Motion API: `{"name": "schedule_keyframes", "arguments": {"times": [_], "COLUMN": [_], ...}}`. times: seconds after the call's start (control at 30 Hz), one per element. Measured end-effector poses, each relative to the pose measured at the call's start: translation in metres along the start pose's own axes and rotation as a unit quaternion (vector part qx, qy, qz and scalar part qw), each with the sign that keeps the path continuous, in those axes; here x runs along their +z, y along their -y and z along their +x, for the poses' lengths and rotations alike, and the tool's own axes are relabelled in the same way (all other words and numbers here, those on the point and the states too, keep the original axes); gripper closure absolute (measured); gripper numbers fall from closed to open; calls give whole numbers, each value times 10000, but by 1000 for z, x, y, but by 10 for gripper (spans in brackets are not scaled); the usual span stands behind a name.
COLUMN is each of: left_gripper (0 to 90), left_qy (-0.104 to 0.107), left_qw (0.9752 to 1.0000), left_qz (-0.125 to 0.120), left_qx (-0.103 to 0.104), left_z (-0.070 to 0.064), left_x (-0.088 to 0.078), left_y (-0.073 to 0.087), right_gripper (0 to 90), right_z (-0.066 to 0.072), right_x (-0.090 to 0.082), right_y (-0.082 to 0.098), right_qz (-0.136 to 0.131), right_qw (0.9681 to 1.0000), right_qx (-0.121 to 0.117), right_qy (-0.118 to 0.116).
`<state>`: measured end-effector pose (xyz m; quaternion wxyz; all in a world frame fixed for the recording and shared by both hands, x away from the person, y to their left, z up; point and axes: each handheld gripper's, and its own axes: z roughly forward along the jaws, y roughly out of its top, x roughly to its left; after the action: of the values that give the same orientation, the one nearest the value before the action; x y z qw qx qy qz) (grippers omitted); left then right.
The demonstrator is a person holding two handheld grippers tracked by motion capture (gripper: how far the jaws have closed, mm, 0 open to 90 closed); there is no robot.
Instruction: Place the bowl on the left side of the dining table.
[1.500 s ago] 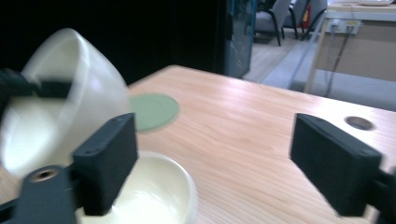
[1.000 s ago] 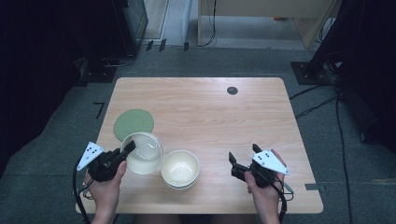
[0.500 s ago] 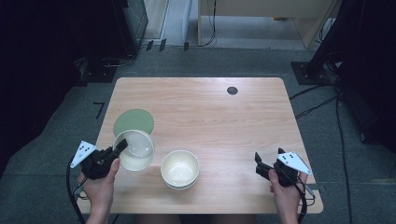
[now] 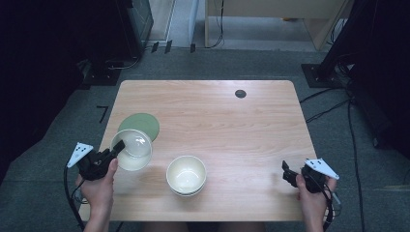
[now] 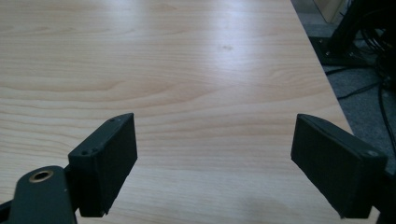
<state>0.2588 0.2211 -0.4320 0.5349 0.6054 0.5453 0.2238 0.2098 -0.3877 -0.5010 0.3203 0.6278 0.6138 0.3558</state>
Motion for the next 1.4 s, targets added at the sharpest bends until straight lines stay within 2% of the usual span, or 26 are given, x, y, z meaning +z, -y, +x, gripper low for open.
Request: {"name": "schedule_keyframes", "arguments": {"times": [0.07,0.23,0.5,0.63,0.77,0.97,1.1,1.13,1.17,1.27,1.4], "left_gripper": [843,843,843,843,843,843,843,843,843,843,843], "left_qy": [-54,-113,-141,-168,-197,-306,-330,-331,-280,-215,-287], "left_qw": [10000,9999,9997,9996,9994,9986,9983,9982,9975,9971,9961], "left_qz": [12,12,30,58,82,230,298,306,340,356,464], "left_qx": [25,17,-175,-234,-273,-353,-383,-407,-544,-635,-699], "left_z": [2,7,16,20,23,31,33,34,36,37,40], "left_x": [2,7,17,24,29,40,44,45,48,51,60], "left_y": [-3,-12,-23,-30,-33,-35,-34,-34,-34,-34,-35], "right_gripper": [145,145,144,145,145,139,138,138,137,129,127], "right_z": [-6,-12,-12,-15,-15,-15,-17,-16,-15,-14,-14], "right_x": [2,9,13,15,16,20,20,20,20,21,21], "right_y": [4,9,13,15,15,15,14,14,15,14,14], "right_qz": [84,273,427,519,535,838,862,857,856,874,878], "right_qw": [9999,9996,9988,9983,9983,9962,9962,9962,9962,9961,9961], "right_qx": [12,-5,-133,-106,-99,-134,-71,-97,-117,-109,-103], "right_qy": [98,110,185,249,209,175,134,136,120,77,72]}}
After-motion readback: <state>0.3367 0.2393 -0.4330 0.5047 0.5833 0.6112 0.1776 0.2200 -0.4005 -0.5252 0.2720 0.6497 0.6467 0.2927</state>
